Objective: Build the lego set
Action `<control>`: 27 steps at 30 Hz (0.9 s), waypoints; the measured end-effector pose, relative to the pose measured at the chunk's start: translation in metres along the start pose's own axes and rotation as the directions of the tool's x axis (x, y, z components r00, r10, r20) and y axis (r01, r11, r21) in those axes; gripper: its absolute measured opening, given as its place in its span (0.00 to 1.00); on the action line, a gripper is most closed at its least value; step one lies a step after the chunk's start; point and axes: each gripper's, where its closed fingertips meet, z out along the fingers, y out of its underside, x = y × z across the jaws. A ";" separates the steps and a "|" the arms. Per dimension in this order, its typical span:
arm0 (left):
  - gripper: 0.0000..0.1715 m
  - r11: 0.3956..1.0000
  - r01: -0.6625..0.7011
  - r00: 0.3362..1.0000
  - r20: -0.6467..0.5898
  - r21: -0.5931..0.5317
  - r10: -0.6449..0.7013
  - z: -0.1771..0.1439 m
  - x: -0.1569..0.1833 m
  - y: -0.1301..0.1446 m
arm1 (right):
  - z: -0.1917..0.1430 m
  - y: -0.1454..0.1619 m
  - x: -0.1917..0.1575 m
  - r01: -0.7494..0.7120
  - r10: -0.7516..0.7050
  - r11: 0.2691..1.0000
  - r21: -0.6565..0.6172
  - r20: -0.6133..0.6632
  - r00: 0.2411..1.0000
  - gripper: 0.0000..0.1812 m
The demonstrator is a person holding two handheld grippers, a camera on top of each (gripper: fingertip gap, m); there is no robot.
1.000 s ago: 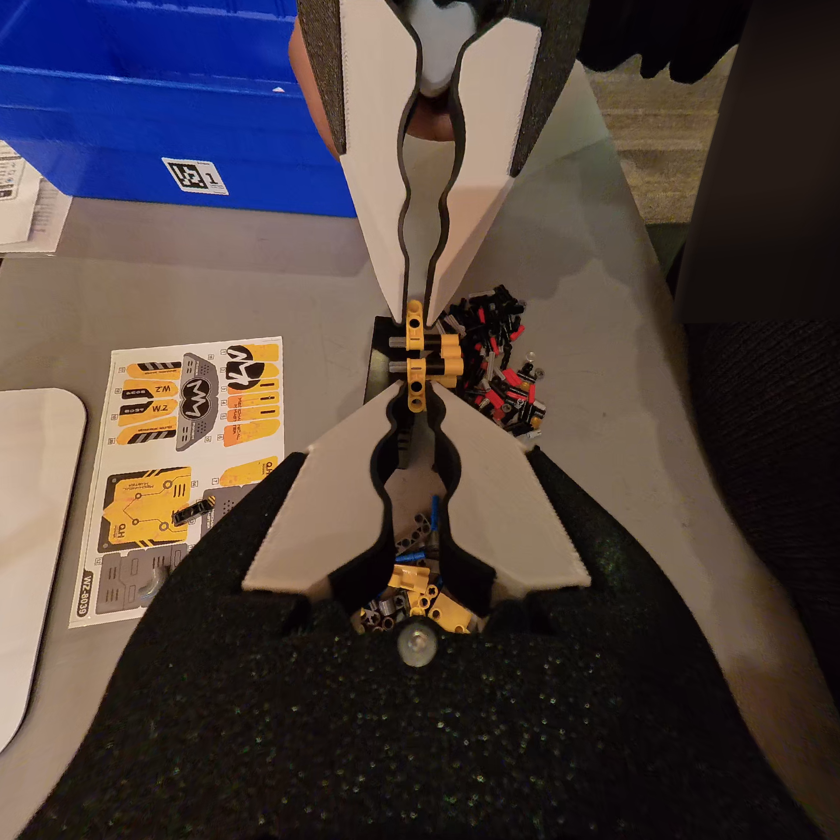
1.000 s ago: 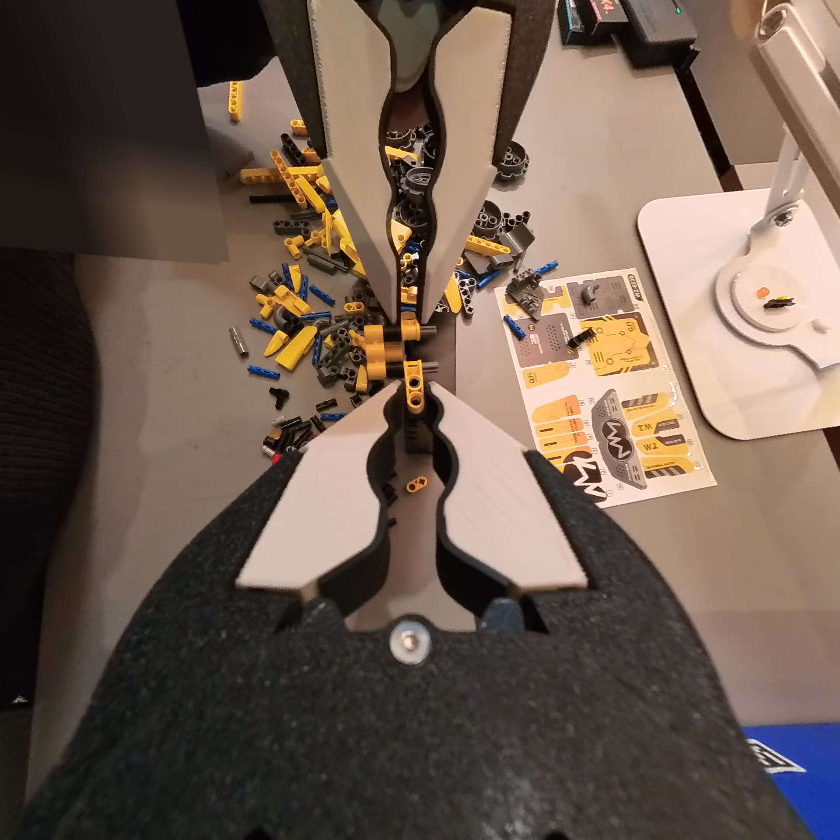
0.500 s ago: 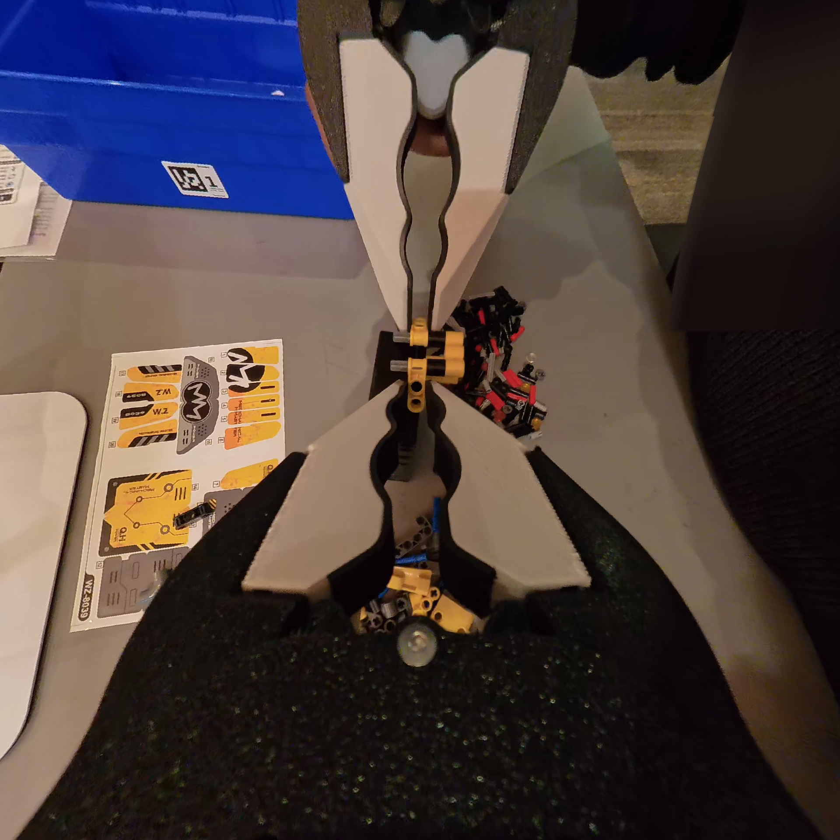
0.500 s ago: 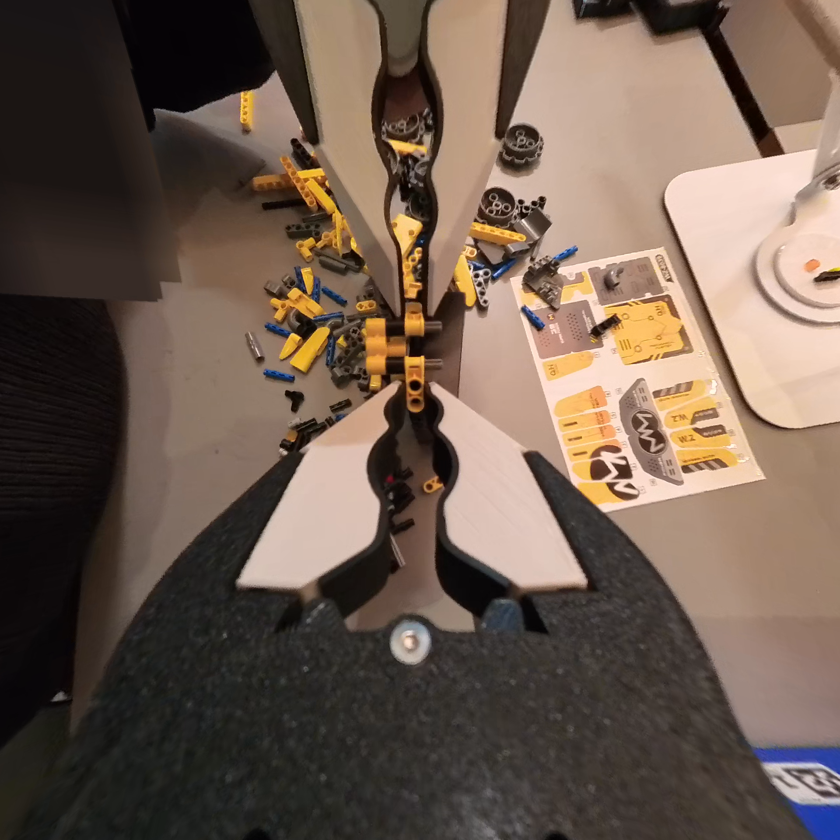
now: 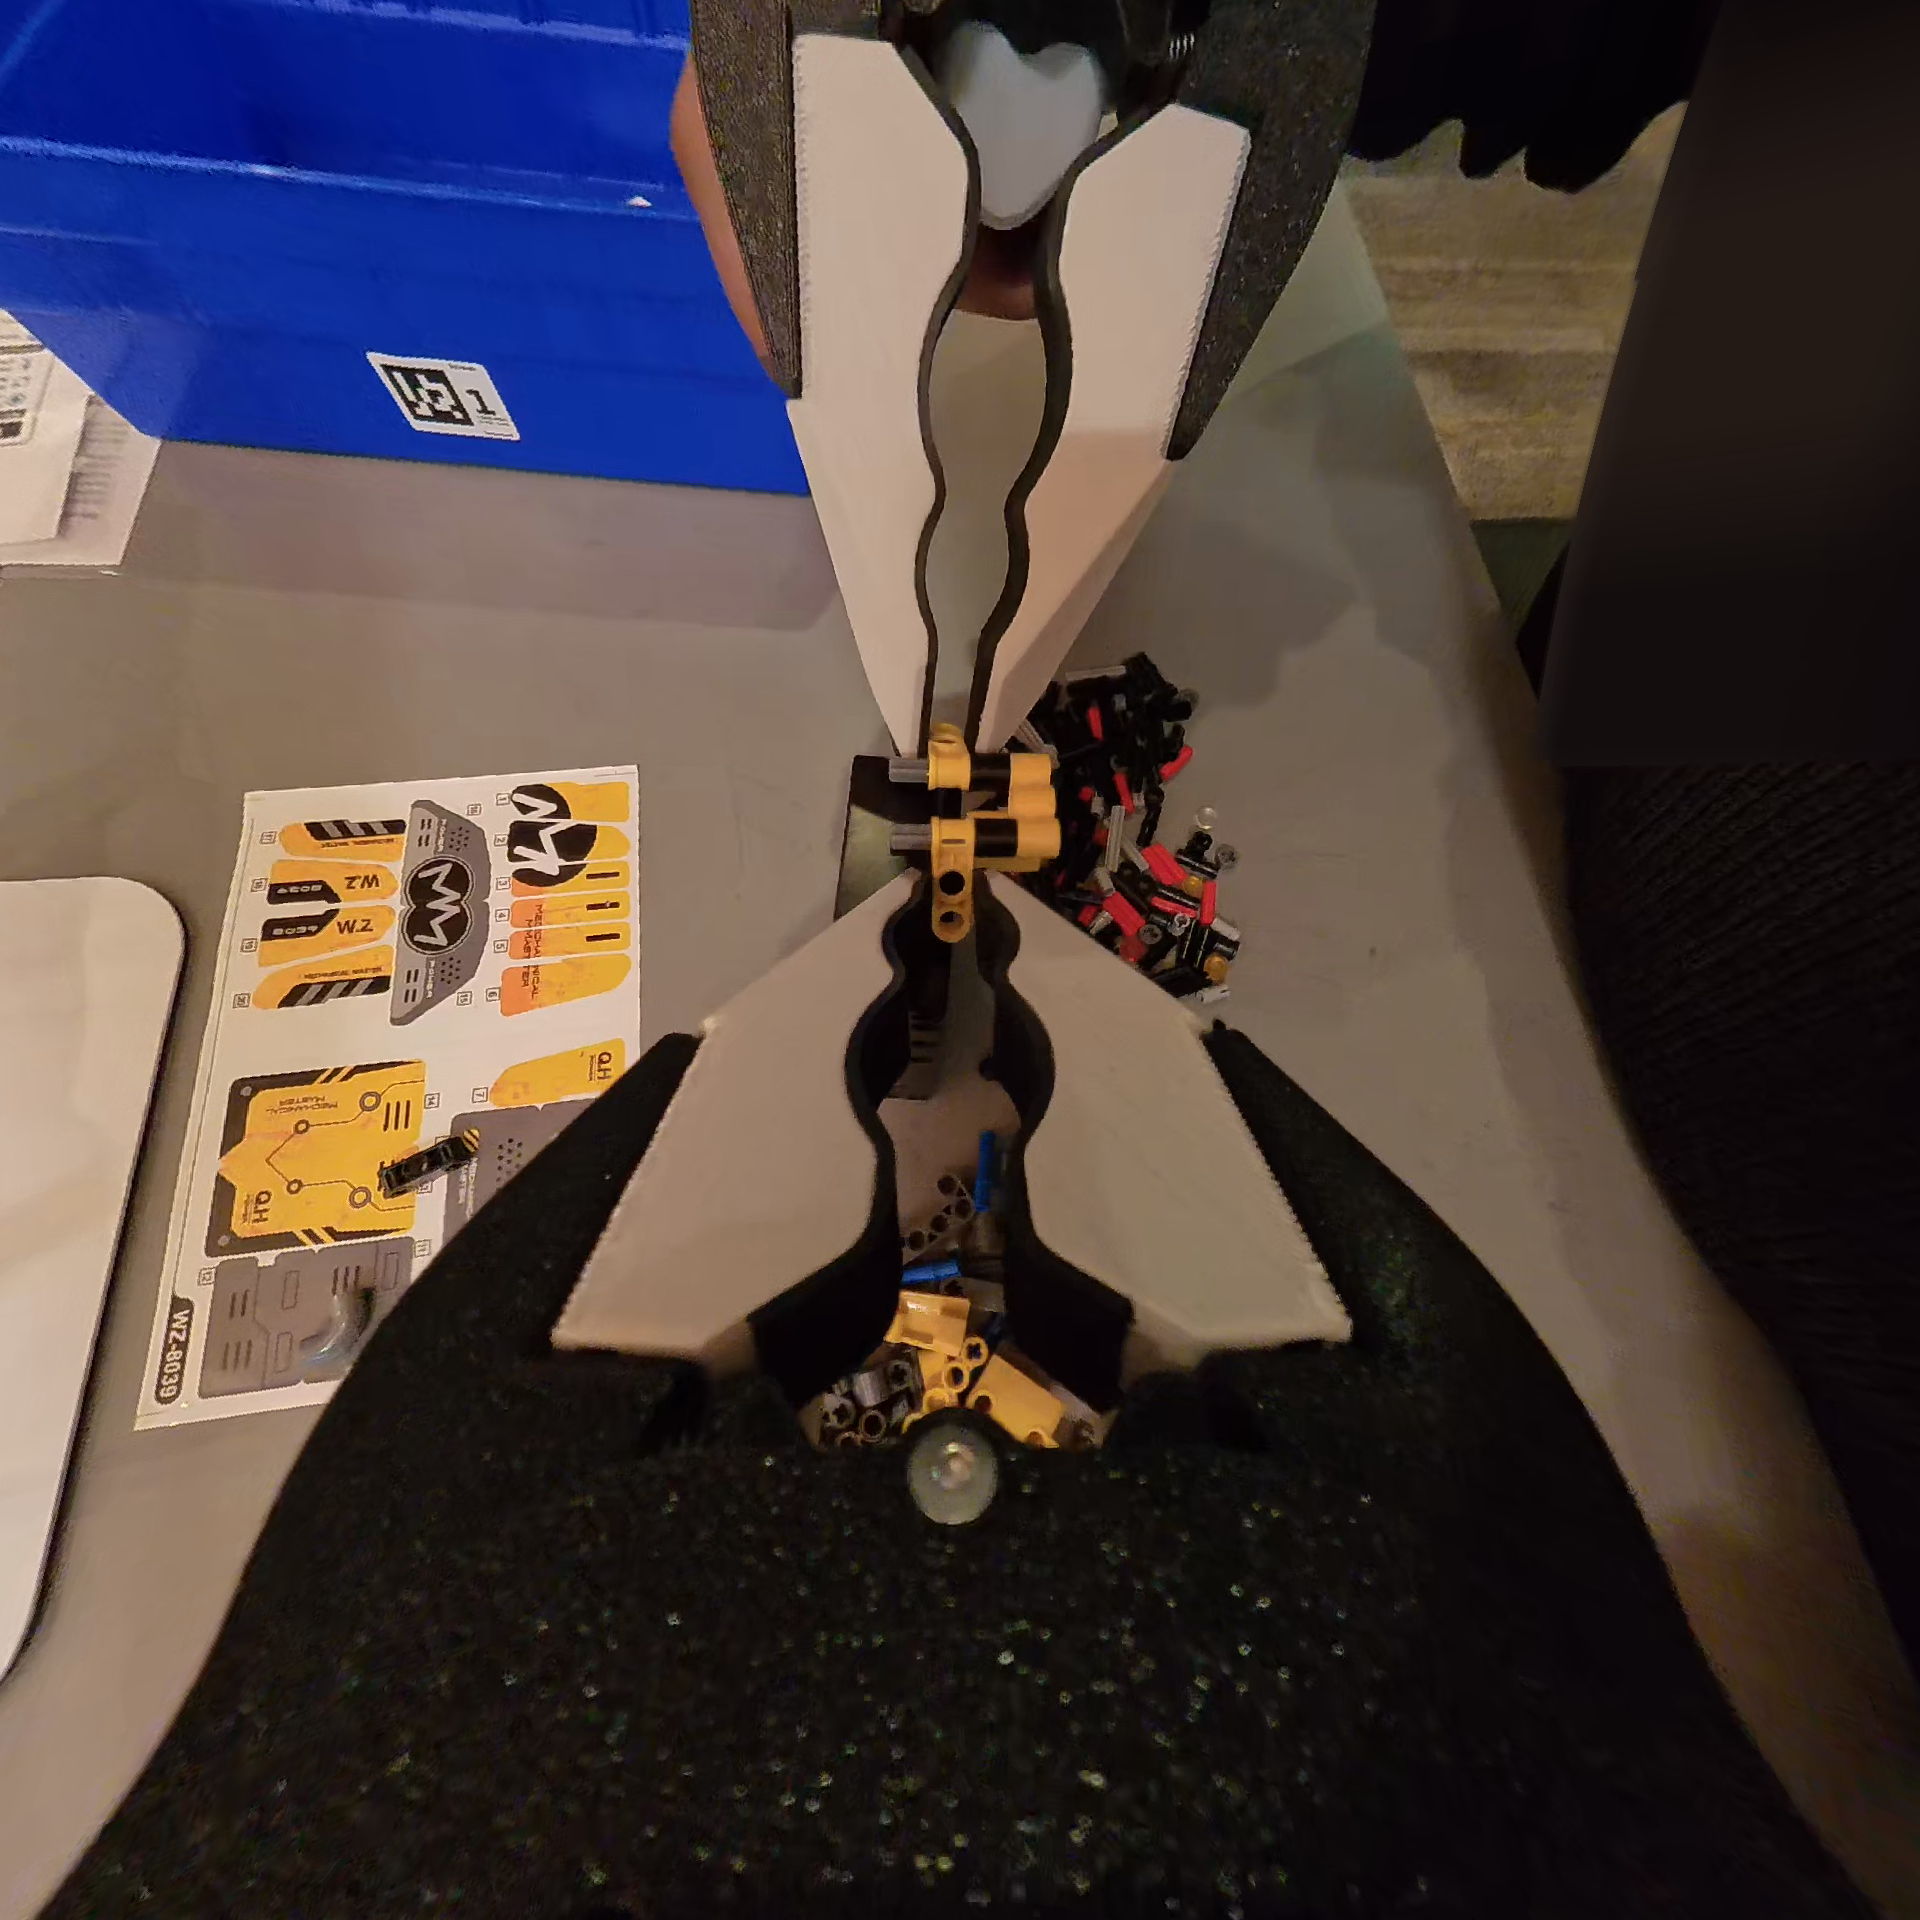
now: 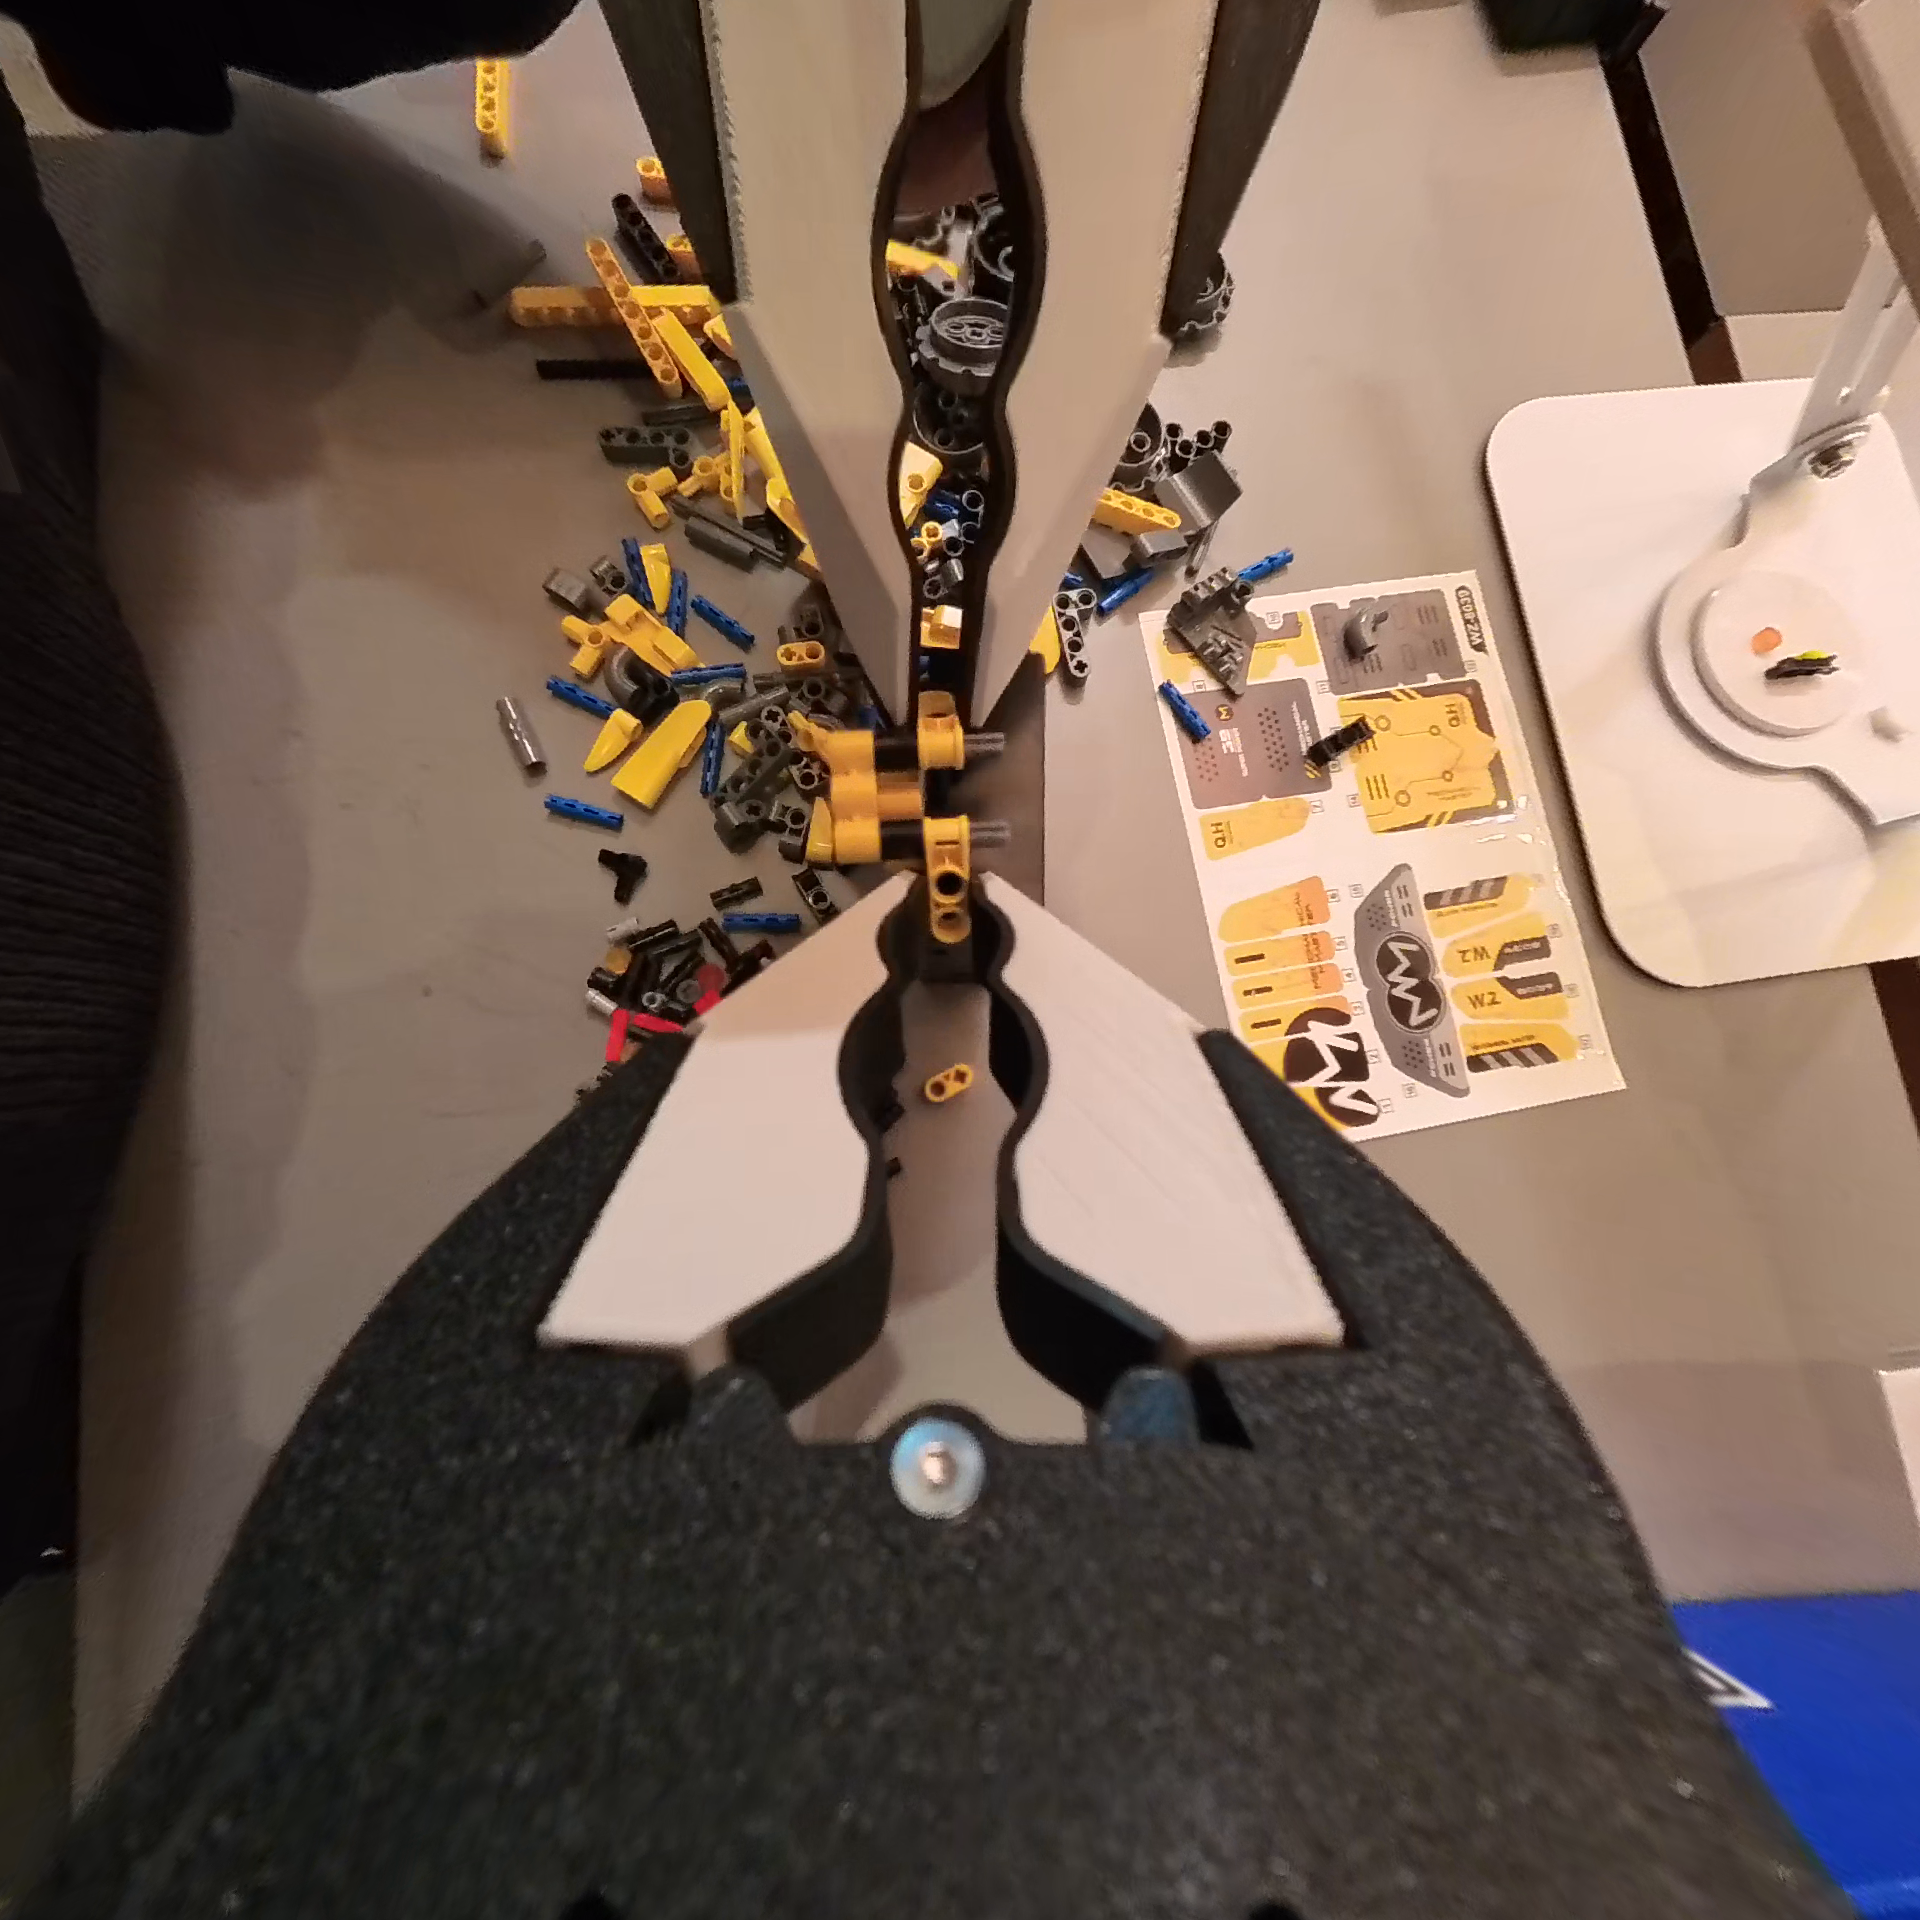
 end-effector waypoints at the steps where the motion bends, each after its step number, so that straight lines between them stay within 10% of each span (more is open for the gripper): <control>1: 0.04 1.000 0.004 1.000 0.000 0.005 -0.004 0.000 0.000 0.000 | 0.000 -0.001 0.000 0.004 -0.004 1.000 -0.001 -0.002 1.000 0.04; 27: 0.04 1.000 0.022 1.000 0.013 0.009 -0.022 -0.003 0.001 0.004 | 0.001 -0.002 0.002 0.102 -0.105 0.965 -0.240 -0.002 0.994 0.04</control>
